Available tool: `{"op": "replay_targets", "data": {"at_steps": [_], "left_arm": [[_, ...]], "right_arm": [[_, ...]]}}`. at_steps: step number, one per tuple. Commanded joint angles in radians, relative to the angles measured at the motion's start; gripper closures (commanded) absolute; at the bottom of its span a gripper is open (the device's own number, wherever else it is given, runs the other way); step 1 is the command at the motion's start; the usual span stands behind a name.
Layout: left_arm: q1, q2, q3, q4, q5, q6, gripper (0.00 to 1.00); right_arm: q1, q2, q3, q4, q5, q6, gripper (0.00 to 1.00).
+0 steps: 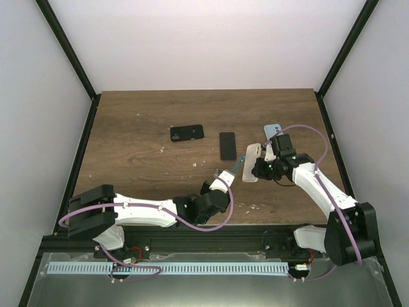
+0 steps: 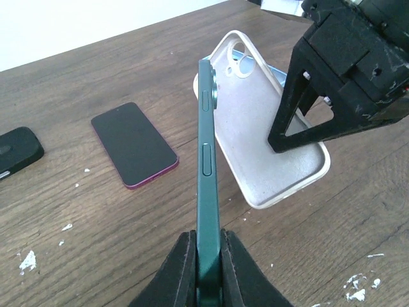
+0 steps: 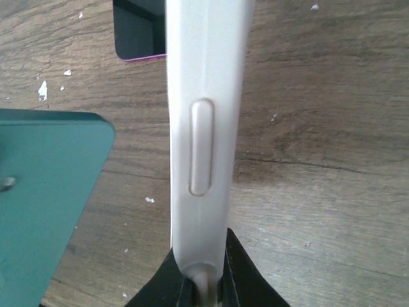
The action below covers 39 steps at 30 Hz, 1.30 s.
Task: Take the phone out of the phone case
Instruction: Remove the phone case from the phone, then place the phone case at the center of the board.
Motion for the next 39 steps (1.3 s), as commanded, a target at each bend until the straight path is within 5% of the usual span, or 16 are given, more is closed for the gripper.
{"op": "replay_targets", "data": {"at_steps": [1,7,19,27,39], "left_arm": [[-0.003,-0.041,0.006,0.033,-0.033,-0.012,1.00],[-0.006,-0.095,-0.027,-0.034,-0.035,-0.013,1.00],[-0.009,-0.315,-0.148,-0.289,-0.097,-0.109,1.00],[-0.010,-0.404,-0.210,-0.358,-0.133,-0.167,1.00],[-0.015,-0.441,-0.232,-0.420,-0.106,-0.223,1.00]], "right_arm": [[0.002,0.023,0.061,0.048,0.092,-0.070,0.99],[-0.017,0.065,0.179,0.123,0.202,-0.381,0.99],[-0.240,0.144,0.348,-0.003,-0.038,-0.946,0.99],[-0.341,0.462,0.537,-0.272,-0.304,-0.983,0.99],[-0.341,0.766,0.655,-0.220,-0.350,-0.815,0.99]]}}
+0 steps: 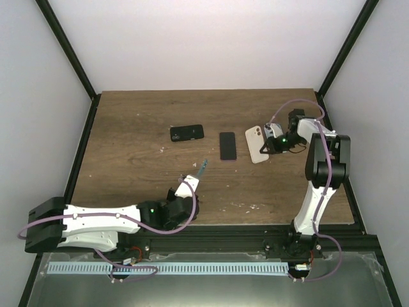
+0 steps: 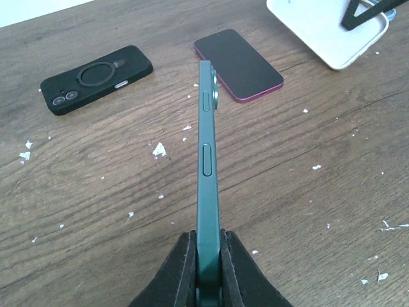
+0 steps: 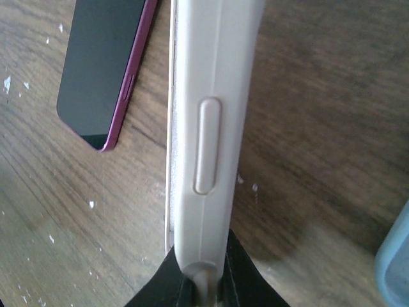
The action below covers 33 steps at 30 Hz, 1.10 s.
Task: Take the phone out of the phone case
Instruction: Place the phone case at the center of the board.
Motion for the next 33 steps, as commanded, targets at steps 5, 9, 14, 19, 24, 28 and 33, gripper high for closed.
{"op": "replay_targets", "data": {"at_steps": [5,9,14,19,24,28,33], "left_arm": [[-0.010,-0.038,-0.016,0.010,-0.016,-0.035,1.00],[-0.011,-0.018,-0.007,0.009,-0.017,-0.037,1.00],[-0.011,0.004,0.004,0.003,-0.017,-0.036,1.00],[-0.011,0.008,0.003,-0.003,-0.025,-0.035,1.00],[-0.011,0.008,0.011,-0.014,-0.040,-0.016,1.00],[-0.009,0.011,0.025,-0.011,-0.071,0.030,1.00],[0.096,0.023,0.039,0.057,-0.008,0.174,1.00]], "right_arm": [[-0.002,0.083,0.109,0.054,0.021,0.075,0.99],[-0.002,0.102,0.118,0.099,0.053,0.099,0.97],[-0.002,0.111,0.122,0.142,0.105,0.121,0.91],[-0.002,0.096,0.112,0.164,0.143,0.142,0.85],[-0.002,0.071,0.104,0.162,0.192,0.147,0.79],[-0.002,0.015,0.078,0.149,0.247,0.140,0.68],[-0.002,-0.135,0.012,0.133,0.228,0.151,0.63]]}}
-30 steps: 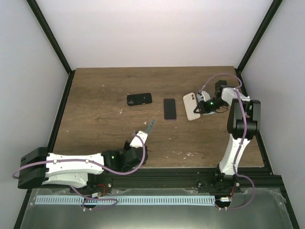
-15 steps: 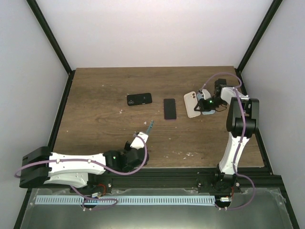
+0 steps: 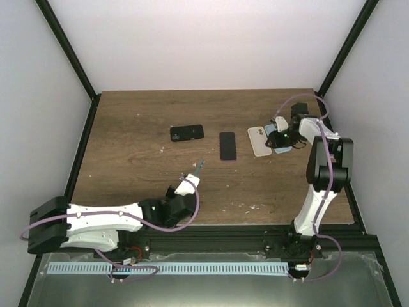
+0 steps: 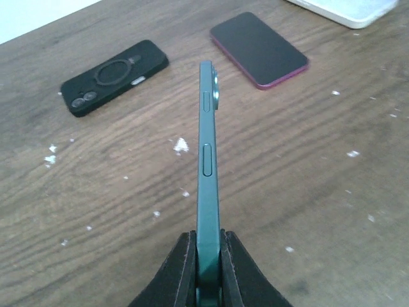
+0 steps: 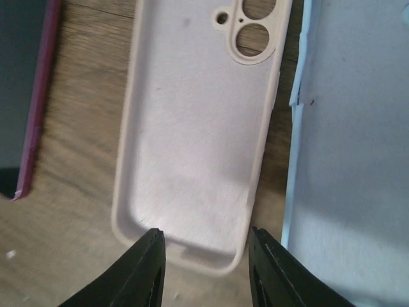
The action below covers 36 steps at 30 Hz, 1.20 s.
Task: Take the phone out of the phone case
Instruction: Place the phone case at the center of the board, then place the phone at the center of the board.
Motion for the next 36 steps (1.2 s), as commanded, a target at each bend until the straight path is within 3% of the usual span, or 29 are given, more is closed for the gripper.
{"op": "replay_targets", "data": {"at_steps": [1,10,14,16,25,36], "left_arm": [[0.115,0.010,0.053,0.100,0.026,0.146,1.00],[0.279,0.208,0.217,0.161,0.077,0.386,1.00],[0.287,0.328,0.314,0.136,0.095,0.465,1.00],[0.290,0.376,0.354,0.120,0.095,0.489,1.00],[0.292,0.635,0.528,0.052,-0.049,0.615,1.00],[0.310,0.920,0.813,-0.206,-0.132,0.548,1.00]], "right_arm": [[-0.003,-0.184,-0.055,-0.003,-0.003,0.006,0.63],[-0.004,-0.651,-0.490,0.105,-0.374,-0.034,0.63],[-0.010,-0.761,-0.498,0.089,-0.460,-0.113,0.62],[-0.011,-0.809,-0.535,0.121,-0.493,-0.118,0.57],[-0.011,-0.802,-0.529,0.143,-0.464,-0.087,0.54],[-0.018,-0.810,-0.536,0.150,-0.449,-0.091,0.54]]}}
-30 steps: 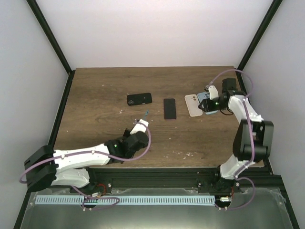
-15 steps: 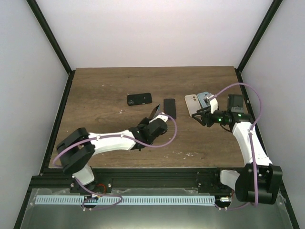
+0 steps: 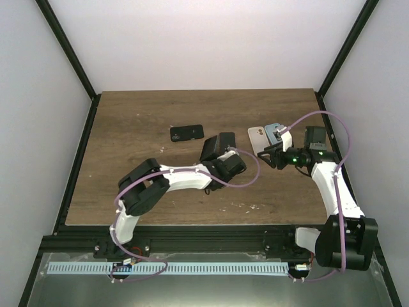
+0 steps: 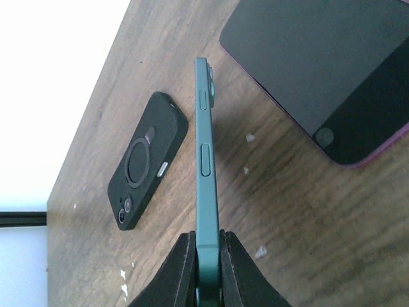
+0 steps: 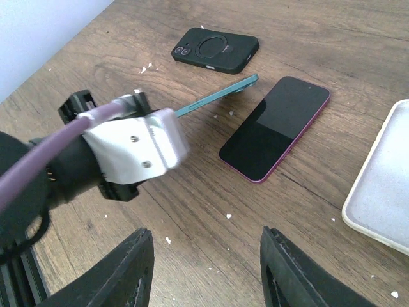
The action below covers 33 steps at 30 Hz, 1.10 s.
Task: Take the phone out of the phone case
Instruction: Place the phone at the center of the board.
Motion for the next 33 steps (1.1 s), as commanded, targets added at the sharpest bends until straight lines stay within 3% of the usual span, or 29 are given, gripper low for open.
{"op": "replay_targets", "data": {"at_steps": [1,8,13,17,20,26,33], "left_arm": [[0.015,0.098,0.115,-0.164,-0.039,-0.062,1.00],[0.019,0.165,0.173,-0.175,0.008,-0.105,0.89],[0.031,0.170,0.184,-0.170,0.069,-0.117,0.73],[0.045,0.154,0.175,-0.149,0.102,-0.114,0.67],[0.056,0.129,0.166,-0.139,0.151,-0.121,0.54],[0.087,0.022,0.116,-0.125,0.339,-0.140,0.20],[0.279,-0.115,0.129,-0.121,0.623,-0.237,0.10]], "right_arm": [[-0.008,-0.009,0.006,0.011,0.006,-0.009,0.54],[-0.013,-0.003,0.005,0.018,0.012,-0.002,0.53],[-0.014,0.001,0.004,0.018,0.014,0.001,0.53],[-0.015,0.001,0.005,0.019,0.020,0.006,0.54],[-0.015,-0.001,0.004,0.023,0.025,0.011,0.53],[-0.016,-0.006,0.004,0.018,0.029,0.015,0.52],[-0.016,-0.039,0.000,0.027,0.036,0.028,0.51]]}}
